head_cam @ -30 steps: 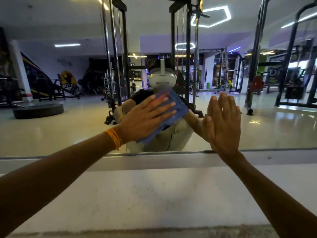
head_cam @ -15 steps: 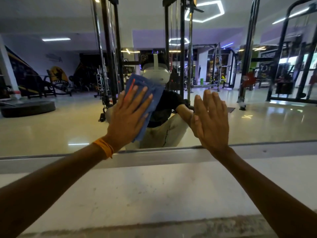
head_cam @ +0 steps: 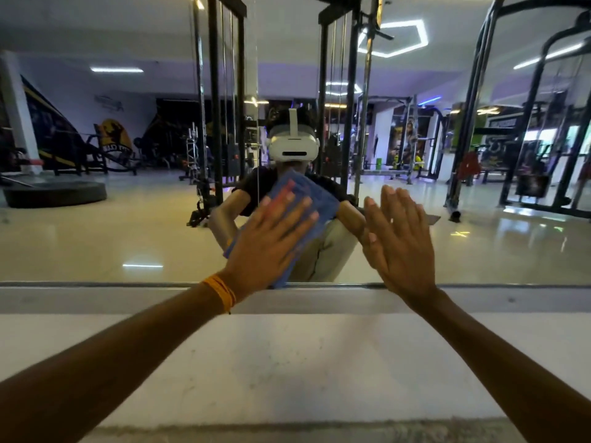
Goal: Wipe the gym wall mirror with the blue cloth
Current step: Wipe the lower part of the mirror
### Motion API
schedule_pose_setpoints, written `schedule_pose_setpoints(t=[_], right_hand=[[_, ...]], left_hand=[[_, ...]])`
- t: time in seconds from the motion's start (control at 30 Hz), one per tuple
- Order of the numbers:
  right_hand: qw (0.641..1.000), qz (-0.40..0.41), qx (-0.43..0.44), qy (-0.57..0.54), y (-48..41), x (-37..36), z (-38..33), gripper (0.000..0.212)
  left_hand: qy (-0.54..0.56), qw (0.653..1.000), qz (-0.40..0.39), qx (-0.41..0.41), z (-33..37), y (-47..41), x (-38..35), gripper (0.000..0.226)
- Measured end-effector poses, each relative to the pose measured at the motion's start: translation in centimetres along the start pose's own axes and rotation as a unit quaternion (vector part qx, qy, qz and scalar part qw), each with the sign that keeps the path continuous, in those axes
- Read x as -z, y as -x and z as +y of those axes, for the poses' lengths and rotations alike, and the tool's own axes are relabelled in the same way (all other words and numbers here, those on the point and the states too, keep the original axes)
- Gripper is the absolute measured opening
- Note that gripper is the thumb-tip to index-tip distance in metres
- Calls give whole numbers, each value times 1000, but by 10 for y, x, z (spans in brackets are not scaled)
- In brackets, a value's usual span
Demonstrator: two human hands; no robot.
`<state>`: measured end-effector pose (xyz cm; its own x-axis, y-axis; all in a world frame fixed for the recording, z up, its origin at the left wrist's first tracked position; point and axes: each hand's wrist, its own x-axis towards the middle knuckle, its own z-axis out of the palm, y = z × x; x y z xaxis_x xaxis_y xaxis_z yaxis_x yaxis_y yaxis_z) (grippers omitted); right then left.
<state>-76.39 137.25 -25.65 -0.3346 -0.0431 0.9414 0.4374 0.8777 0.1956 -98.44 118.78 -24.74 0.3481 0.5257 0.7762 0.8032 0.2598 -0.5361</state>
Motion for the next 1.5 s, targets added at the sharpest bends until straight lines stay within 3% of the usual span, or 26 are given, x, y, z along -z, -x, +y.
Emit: schedule_pose_setpoints(t=[0.07, 0.13, 0.23, 0.3, 0.37, 0.4, 0.47, 0.53, 0.6, 0.73, 0.83, 0.87, 0.9, 0.93, 0.97, 1.0, 1.03, 1.13, 1.27, 1.3, 1.43, 1.5], right_hand=[[999, -18, 27, 7, -5, -3, -2, 63], [999, -21, 22, 20, -14, 0, 3, 64], [999, 0, -28, 15, -28, 12, 1, 61], [999, 15, -48, 3, -41, 20, -4, 69], [999, 22, -43, 13, -52, 21, -11, 74], [999, 13, -21, 31, -55, 18, -14, 70], [997, -22, 38, 62, -58, 9, -18, 71], [997, -30, 59, 44, -64, 3, -23, 68], [999, -13, 45, 24, -74, 5, -29, 59], [998, -18, 40, 34, -75, 10, -25, 60], [998, -21, 47, 36, -65, 10, -15, 59], [998, -21, 52, 34, -64, 11, -11, 60], [998, -24, 55, 34, -62, 11, -8, 61], [997, -29, 56, 32, -60, 11, -6, 62], [997, -31, 58, 30, -57, 10, -5, 61], [997, -32, 60, 30, -54, 9, -1, 61], [997, -36, 65, 35, -50, 9, 4, 61], [991, -57, 101, 62, -36, 8, 21, 61], [991, -53, 110, 48, -32, 10, 42, 58], [993, -45, 99, 39, -31, 12, 47, 57], [998, -36, 54, -2, -15, 13, 65, 56], [998, -40, 49, -7, -1, 10, 70, 57]], left_hand=[[-13, 990, -29, -135, -7, 2, -5, 56], [-34, 989, -14, -145, -36, -9, 7, 55], [-24, 995, 50, 78, -83, -24, 30, 60], [23, 961, 106, 253, -99, -29, 38, 64], [45, 921, 143, 360, -87, -30, 35, 66], [42, 922, 138, 360, -73, -26, 29, 65], [35, 971, 77, 223, -45, -3, 14, 68], [13, 994, 29, 108, -52, 23, 9, 70], [18, 987, 54, 150, -80, 33, 20, 65], [48, 937, 150, 311, -118, 31, 34, 64], [57, 842, 210, 494, -95, 22, 24, 63], [44, 842, 203, 498, -77, 20, 20, 64], [33, 887, 163, 431, -58, 23, 12, 66], [25, 944, 103, 311, -41, 30, 4, 65], [21, 979, 55, 194, -32, 40, -1, 64], [24, 989, 42, 138, -33, 45, -2, 63], [35, 987, 53, 148, -40, 48, 1, 62], [57, 931, 130, 336, -61, 43, 12, 66], [84, 791, 216, 566, -41, 9, 5, 66], [89, 773, 215, 590, -18, -4, 1, 67], [87, 835, 173, 514, 91, -46, -26, 71], [79, 832, 188, 515, 92, -61, -30, 71]])
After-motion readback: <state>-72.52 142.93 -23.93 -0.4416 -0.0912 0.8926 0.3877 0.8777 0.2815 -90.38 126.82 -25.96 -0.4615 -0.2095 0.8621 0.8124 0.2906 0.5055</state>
